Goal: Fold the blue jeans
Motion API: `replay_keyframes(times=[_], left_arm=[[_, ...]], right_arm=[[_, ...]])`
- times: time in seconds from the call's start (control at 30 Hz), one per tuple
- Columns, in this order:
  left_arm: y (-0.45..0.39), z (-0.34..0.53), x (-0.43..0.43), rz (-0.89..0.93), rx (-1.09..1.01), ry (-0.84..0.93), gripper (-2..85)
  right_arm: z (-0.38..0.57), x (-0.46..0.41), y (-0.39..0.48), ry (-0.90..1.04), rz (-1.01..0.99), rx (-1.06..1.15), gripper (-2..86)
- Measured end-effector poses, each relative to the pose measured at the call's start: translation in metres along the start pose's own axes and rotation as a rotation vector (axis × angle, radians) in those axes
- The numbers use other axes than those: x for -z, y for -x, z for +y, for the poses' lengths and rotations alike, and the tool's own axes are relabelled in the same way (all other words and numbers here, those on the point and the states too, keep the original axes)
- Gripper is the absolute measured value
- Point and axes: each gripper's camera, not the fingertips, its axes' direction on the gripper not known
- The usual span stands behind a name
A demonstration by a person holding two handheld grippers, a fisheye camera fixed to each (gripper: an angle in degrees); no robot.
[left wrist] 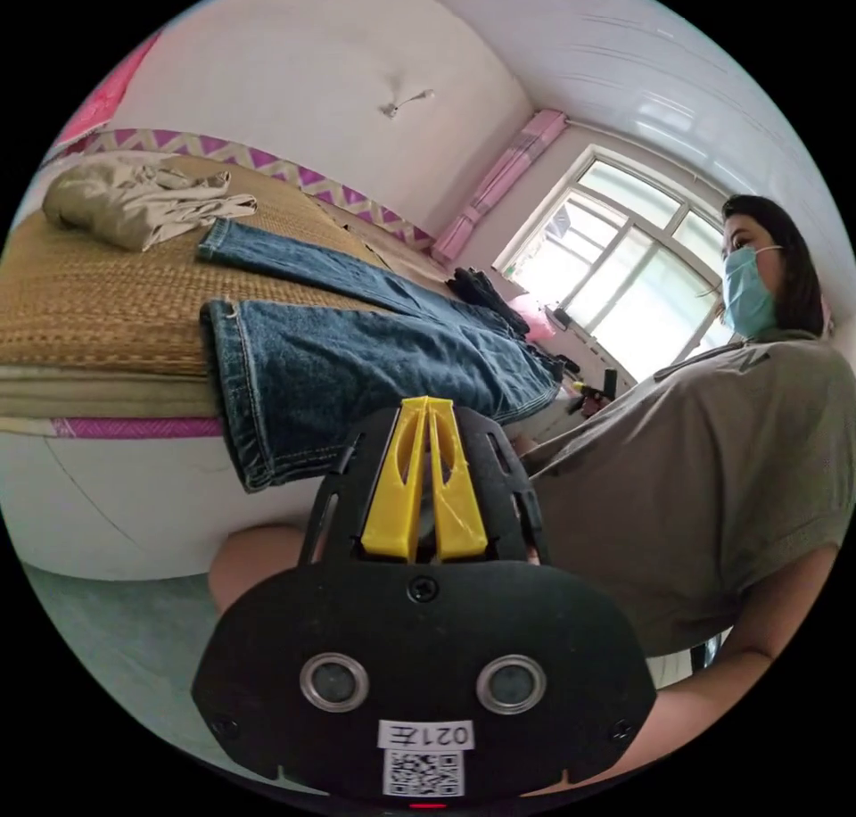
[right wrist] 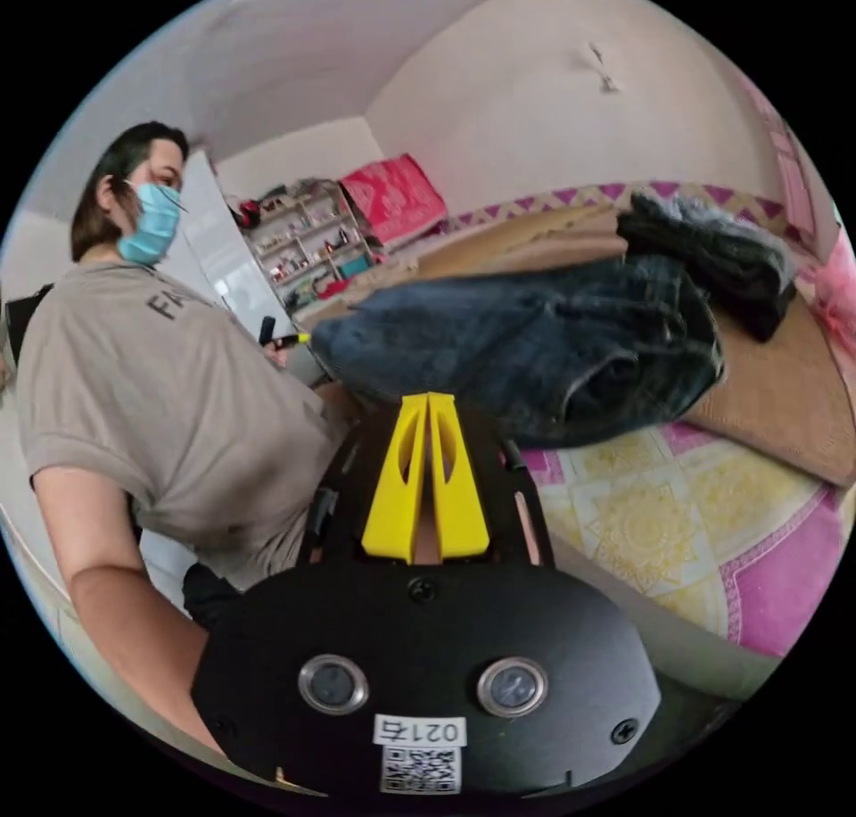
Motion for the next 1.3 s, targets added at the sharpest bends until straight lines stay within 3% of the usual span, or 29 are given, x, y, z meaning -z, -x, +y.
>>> replay_keyframes(times=[0.07, 0.2, 0.37, 0.53, 0.67, 0.77, 0.87, 0.93, 1.0, 1.13, 1.3], left_arm=[[-0.007, -0.01, 0.004, -0.053, -0.026, 0.017, 1.0], [-0.02, -0.072, -0.001, -0.14, -0.154, 0.023, 3.5], [0.003, -0.185, -0.036, -0.158, -0.278, 0.073, 3.9], [0.083, -0.287, -0.098, -0.239, -0.24, 0.232, 7.2], [0.129, -0.331, -0.127, -0.283, -0.23, 0.301, 9.1], [0.152, -0.358, -0.151, -0.312, -0.283, 0.37, 11.2], [0.179, -0.371, -0.187, -0.314, -0.29, 0.547, 11.0], [0.185, -0.375, -0.19, -0.31, -0.311, 0.586, 2.7], [0.189, -0.38, -0.185, -0.257, -0.283, 0.601, 0.2], [0.164, -0.397, -0.153, -0.201, -0.339, 0.53, -0.8], [0.117, -0.458, -0.115, -0.236, -0.447, 0.429, -1.0]], right_arm=[[-0.017, 0.027, 0.011, -0.156, 0.06, 0.062, 0.8], [-0.097, 0.006, 0.018, -0.171, 0.2, 0.206, 8.7], [-0.258, -0.109, -0.055, 0.038, 0.224, 0.243, 8.1], [-0.344, -0.202, -0.165, 0.33, 0.354, 0.178, 8.9], [-0.383, -0.261, -0.217, 0.56, 0.462, 0.265, 11.0], [-0.404, -0.289, -0.244, 0.678, 0.407, 0.309, 10.7], [-0.41, -0.313, -0.267, 0.791, 0.278, 0.309, 7.0], [-0.411, -0.317, -0.272, 0.804, 0.207, 0.309, 2.9], [-0.413, -0.311, -0.272, 0.784, 0.181, 0.313, 0.6], [-0.421, -0.266, -0.244, 0.666, 0.105, 0.422, -0.4], [-0.45, -0.214, -0.212, 0.568, 0.171, 0.534, -0.3]])
